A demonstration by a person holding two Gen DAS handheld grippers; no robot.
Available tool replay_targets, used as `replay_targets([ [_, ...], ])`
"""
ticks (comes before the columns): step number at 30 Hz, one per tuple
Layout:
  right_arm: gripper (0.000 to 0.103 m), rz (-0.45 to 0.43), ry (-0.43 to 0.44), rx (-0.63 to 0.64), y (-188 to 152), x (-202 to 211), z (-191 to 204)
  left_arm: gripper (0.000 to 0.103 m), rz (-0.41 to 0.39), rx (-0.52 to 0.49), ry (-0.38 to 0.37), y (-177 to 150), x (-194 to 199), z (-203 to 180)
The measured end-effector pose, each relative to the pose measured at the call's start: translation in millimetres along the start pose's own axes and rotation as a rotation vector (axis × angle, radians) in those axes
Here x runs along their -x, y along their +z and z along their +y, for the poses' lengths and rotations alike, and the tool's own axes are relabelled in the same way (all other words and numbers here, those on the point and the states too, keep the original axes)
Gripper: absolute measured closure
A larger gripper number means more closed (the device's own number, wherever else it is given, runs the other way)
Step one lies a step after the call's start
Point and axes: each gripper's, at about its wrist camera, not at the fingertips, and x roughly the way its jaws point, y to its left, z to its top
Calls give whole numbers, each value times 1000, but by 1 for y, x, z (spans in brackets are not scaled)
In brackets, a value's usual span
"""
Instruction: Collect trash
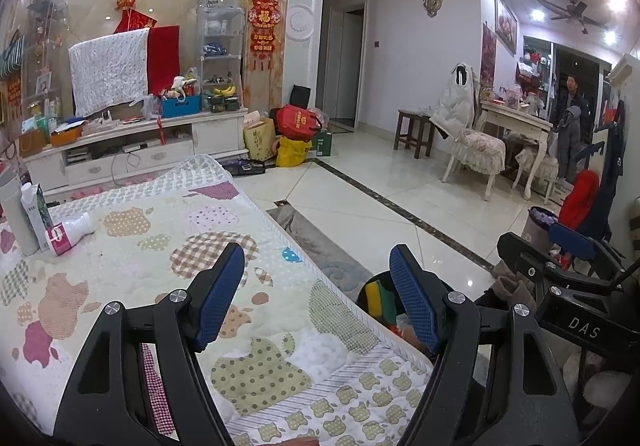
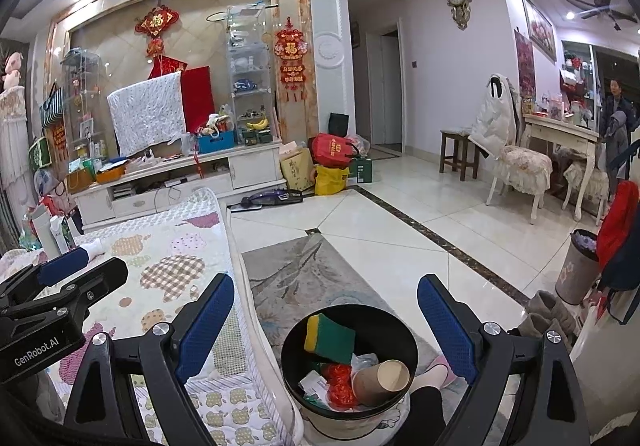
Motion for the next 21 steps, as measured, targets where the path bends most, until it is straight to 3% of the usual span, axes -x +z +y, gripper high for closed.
replay_targets([
  [21, 10, 16, 14, 15, -2, -3, 5, 29, 11, 5, 0, -1, -2, 5],
])
